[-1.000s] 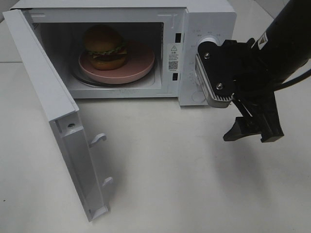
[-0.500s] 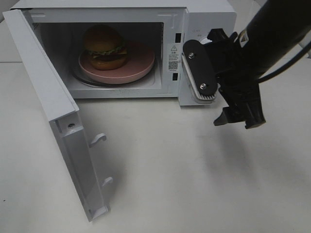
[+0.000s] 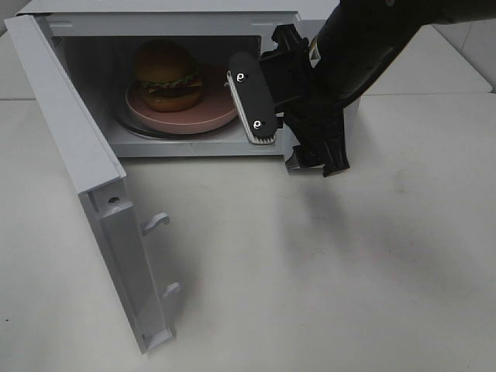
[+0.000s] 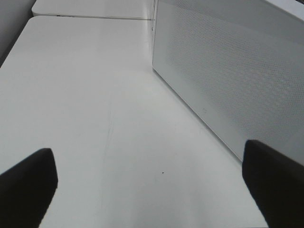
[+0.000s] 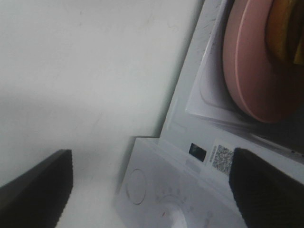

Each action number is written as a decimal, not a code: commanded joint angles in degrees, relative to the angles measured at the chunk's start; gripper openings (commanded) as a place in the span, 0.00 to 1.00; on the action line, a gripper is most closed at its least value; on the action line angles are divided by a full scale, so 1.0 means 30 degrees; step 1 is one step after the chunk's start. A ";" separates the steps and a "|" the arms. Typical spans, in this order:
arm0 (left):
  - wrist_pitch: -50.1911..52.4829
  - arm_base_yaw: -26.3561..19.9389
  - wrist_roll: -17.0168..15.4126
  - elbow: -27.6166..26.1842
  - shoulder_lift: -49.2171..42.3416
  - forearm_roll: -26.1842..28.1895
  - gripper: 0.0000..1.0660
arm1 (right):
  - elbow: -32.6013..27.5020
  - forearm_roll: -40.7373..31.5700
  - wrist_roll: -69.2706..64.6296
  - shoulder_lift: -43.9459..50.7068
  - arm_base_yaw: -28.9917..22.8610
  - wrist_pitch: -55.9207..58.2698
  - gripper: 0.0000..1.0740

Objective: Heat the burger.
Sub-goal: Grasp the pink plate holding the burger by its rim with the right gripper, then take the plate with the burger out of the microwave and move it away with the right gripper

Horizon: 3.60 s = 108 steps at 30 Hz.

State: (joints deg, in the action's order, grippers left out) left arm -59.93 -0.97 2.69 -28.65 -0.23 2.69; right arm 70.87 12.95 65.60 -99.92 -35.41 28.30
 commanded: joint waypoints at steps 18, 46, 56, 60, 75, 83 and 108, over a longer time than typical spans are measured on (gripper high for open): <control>0.0172 0.0000 -0.0019 0.0057 -0.0497 0.0115 0.92 | 0.3571 -0.0057 -0.1375 -0.4240 -0.0726 -0.2731 0.79; 0.0172 0.0000 -0.0019 0.0057 -0.0497 0.0115 0.92 | 1.1956 -0.0554 -0.1681 -1.0963 -0.0726 -0.0095 0.77; 0.0172 0.0000 -0.0019 0.0057 -0.0497 0.0115 0.92 | 1.4496 -0.0573 -0.2502 -1.2720 -0.0668 0.0859 0.75; 0.0172 0.0000 -0.0019 0.0057 -0.0497 0.0115 0.92 | 1.5088 -0.0745 -0.3075 -1.3159 -0.0535 0.0974 0.71; 0.0172 0.0000 -0.0019 0.0057 -0.0497 0.0115 0.92 | 1.5088 -0.1089 -0.3094 -1.2586 -0.0497 0.2273 0.00; 0.0172 0.0000 -0.0019 0.0057 -0.0497 0.0115 0.92 | 1.5088 -0.1967 -0.3075 -1.2376 -0.0630 0.2636 0.00; 0.0172 0.0000 -0.0019 0.0057 -0.0497 0.0115 0.92 | 1.0695 -0.2044 0.1241 -0.9416 -0.1299 0.1031 0.00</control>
State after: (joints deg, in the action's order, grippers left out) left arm -59.93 -0.97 2.69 -28.65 -0.23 2.69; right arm 103.19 7.10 67.78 -129.95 -39.48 33.80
